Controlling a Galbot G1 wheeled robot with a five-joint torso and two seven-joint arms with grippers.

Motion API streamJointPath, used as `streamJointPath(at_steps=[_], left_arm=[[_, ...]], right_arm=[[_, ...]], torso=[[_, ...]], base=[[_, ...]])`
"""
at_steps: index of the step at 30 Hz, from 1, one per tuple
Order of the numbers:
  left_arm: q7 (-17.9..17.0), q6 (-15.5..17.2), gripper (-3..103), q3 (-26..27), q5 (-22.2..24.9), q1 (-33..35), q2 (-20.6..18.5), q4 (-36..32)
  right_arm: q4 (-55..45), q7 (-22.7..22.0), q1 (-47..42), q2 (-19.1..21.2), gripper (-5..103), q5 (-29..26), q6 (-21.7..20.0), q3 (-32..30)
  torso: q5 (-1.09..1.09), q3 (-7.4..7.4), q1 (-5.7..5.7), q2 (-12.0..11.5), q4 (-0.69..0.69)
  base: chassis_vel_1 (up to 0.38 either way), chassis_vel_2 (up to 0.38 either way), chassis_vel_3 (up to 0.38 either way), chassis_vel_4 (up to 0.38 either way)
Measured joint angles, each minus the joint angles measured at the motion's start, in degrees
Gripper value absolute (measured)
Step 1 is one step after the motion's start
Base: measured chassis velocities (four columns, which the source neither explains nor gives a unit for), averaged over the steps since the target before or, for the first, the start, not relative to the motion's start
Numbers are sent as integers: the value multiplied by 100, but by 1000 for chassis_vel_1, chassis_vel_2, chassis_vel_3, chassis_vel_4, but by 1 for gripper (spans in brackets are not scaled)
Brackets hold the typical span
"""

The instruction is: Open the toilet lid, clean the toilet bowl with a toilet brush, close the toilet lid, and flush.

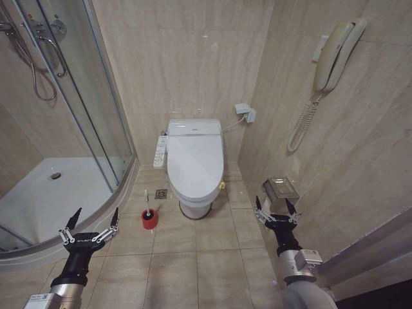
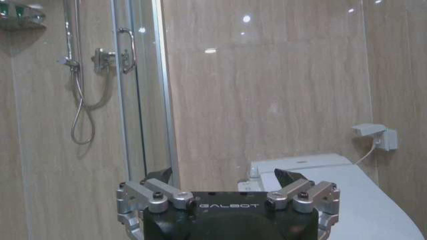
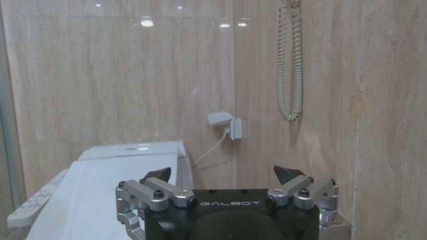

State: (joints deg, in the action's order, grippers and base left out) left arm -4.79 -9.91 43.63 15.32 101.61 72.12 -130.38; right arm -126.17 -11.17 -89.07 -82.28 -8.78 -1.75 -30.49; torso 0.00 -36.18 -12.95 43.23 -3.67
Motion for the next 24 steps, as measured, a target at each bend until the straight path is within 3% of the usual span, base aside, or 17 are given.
streamJointPath(at_steps=[24], left_arm=[[0, 0, 100, 0, 0, 0, 0, 0]], right_arm=[[0, 0, 1, 0, 100, 0, 0, 0]], torso=[[0, 0, 0, -1, 0]], base=[[-4, 5, 6, -7]])
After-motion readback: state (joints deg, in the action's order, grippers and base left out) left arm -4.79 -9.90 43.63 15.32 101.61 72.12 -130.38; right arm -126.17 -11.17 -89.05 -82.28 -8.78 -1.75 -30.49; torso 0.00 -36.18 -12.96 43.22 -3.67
